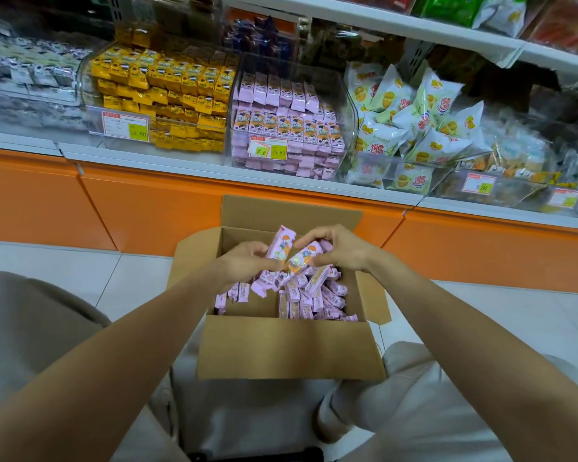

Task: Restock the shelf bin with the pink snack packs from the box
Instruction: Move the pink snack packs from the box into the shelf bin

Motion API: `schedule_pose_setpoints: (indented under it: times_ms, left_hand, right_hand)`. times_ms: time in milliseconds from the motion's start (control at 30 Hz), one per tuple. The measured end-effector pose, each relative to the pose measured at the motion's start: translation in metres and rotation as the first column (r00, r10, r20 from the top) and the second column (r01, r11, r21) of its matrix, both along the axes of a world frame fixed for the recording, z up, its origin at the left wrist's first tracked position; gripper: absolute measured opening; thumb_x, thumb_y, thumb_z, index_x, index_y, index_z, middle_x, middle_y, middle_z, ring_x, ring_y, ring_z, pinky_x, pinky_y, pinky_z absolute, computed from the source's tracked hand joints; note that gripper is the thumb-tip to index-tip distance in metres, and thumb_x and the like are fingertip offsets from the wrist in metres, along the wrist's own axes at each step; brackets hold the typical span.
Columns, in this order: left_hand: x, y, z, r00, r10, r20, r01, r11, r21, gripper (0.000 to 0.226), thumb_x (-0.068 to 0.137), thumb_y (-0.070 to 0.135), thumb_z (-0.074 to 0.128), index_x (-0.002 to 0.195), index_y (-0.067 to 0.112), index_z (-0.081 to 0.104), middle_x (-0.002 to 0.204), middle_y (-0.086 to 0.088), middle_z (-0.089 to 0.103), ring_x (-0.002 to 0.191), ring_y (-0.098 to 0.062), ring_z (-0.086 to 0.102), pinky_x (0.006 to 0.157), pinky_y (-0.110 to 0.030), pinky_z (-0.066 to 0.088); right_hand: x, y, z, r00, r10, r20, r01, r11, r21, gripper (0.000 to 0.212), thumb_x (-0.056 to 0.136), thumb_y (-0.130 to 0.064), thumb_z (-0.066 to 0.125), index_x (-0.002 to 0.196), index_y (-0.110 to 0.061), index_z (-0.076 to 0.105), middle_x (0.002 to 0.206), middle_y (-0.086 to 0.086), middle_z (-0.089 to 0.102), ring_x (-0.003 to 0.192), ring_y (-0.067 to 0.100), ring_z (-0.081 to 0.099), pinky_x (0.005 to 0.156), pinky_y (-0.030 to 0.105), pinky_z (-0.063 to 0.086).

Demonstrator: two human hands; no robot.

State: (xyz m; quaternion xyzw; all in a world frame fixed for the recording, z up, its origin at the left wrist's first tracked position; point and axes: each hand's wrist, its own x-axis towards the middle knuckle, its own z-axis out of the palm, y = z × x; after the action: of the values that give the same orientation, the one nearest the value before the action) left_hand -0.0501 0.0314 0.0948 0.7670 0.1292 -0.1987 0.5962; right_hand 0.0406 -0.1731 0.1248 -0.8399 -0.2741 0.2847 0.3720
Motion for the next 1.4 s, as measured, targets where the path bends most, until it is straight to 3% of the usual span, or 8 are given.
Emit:
schedule_pose_setpoints:
  times_ms: [100, 300, 467, 733, 1000, 1133, 1233, 1400]
  left_hand:
    - [-0.002, -0.003, -0.005, 1.0, -0.01, -0.017, 0.008, 0.996, -0.088, 0.023, 0.085, 0.019, 0.073, 0.104, 0.015, 0.06, 0.105, -0.013, 0.069, 0.077, -0.017, 0.06, 0.055, -0.019, 0.041]
    - [0.0, -0.005, -0.005, 0.993, 0.114, -0.01, -0.113, 0.967, -0.227, 0.037, 0.083, 0.01, 0.074, 0.116, 0.01, 0.058, 0.104, -0.012, 0.072, 0.104, -0.03, 0.067, 0.096, -0.045, 0.051]
    - [0.0, -0.004, -0.009, 0.996, 0.093, -0.004, -0.091, 0.965, -0.246, 0.038, 0.085, 0.013, 0.072, 0.12, 0.01, 0.058, 0.107, -0.009, 0.072, 0.099, -0.024, 0.068, 0.091, -0.037, 0.053]
    - [0.005, -0.01, 0.005, 0.99, 0.136, -0.023, -0.135, 0.926, -0.352, 0.038, 0.085, 0.018, 0.073, 0.12, 0.013, 0.06, 0.11, -0.006, 0.072, 0.103, -0.019, 0.068, 0.088, -0.031, 0.052]
    - [0.013, -0.026, 0.033, 0.947, 0.319, -0.043, -0.309, 0.864, -0.398, 0.029, 0.081, 0.009, 0.075, 0.109, 0.005, 0.068, 0.093, -0.007, 0.073, 0.077, -0.013, 0.07, 0.054, -0.02, 0.054]
    - [0.018, -0.029, 0.045, 0.865, 0.498, -0.069, -0.469, 0.752, -0.463, 0.021, 0.083, 0.007, 0.072, 0.103, 0.004, 0.067, 0.092, -0.012, 0.072, 0.072, -0.018, 0.069, 0.051, -0.023, 0.055]
    - [0.023, -0.033, 0.061, 0.814, 0.568, -0.119, -0.535, 0.653, -0.536, 0.012, 0.082, 0.002, 0.072, 0.091, 0.005, 0.064, 0.083, -0.013, 0.07, 0.057, -0.017, 0.068, 0.042, -0.024, 0.052]
    - [0.036, -0.044, 0.085, 0.824, 0.561, -0.086, -0.486, 0.62, -0.616, 0.012, 0.081, 0.001, 0.073, 0.088, 0.007, 0.066, 0.076, -0.009, 0.068, 0.054, -0.014, 0.064, 0.043, -0.023, 0.052]
  right_hand:
    - [0.0, 0.001, 0.003, 0.999, -0.024, -0.034, 0.027, 0.995, 0.092, 0.039, 0.078, 0.008, 0.072, 0.109, -0.013, 0.064, 0.114, -0.003, 0.062, 0.098, 0.008, 0.063, 0.079, 0.021, 0.053]
    - [-0.004, 0.002, -0.009, 0.922, -0.235, -0.308, 0.342, 0.868, 0.36, 0.041, 0.083, 0.009, 0.065, 0.112, -0.019, 0.059, 0.107, 0.004, 0.059, 0.087, 0.012, 0.064, 0.086, 0.025, 0.052]
    - [-0.007, 0.007, -0.017, 0.9, -0.289, -0.325, 0.401, 0.842, 0.362, 0.036, 0.082, -0.01, 0.072, 0.115, -0.021, 0.061, 0.116, 0.009, 0.06, 0.099, 0.019, 0.064, 0.093, 0.033, 0.051]
    - [-0.006, 0.019, -0.004, 0.897, -0.3, -0.326, 0.42, 0.81, 0.409, 0.054, 0.08, 0.003, 0.07, 0.126, -0.012, 0.046, 0.102, 0.007, 0.057, 0.094, 0.022, 0.061, 0.083, 0.032, 0.051]
    - [-0.015, 0.034, 0.02, 0.903, -0.407, -0.137, 0.416, 0.748, 0.517, 0.019, 0.086, -0.01, 0.07, 0.103, -0.012, 0.063, 0.101, 0.005, 0.068, 0.096, 0.014, 0.065, 0.082, 0.021, 0.049]
    - [-0.023, 0.027, 0.027, 0.952, -0.291, 0.099, 0.239, 0.903, 0.356, 0.048, 0.084, -0.031, 0.072, 0.13, -0.028, 0.058, 0.13, 0.003, 0.046, 0.12, 0.011, 0.044, 0.088, 0.014, 0.041]
    - [-0.028, 0.027, 0.021, 0.939, -0.202, 0.279, 0.128, 0.956, 0.263, 0.074, 0.076, -0.035, 0.079, 0.14, -0.031, 0.043, 0.124, -0.001, 0.041, 0.12, 0.012, 0.042, 0.096, 0.028, 0.043]
    - [-0.023, 0.034, 0.037, 0.743, -0.409, 0.531, 0.245, 0.903, 0.353, 0.062, 0.072, -0.036, 0.075, 0.128, -0.023, 0.054, 0.117, -0.002, 0.055, 0.11, 0.011, 0.052, 0.089, 0.024, 0.043]
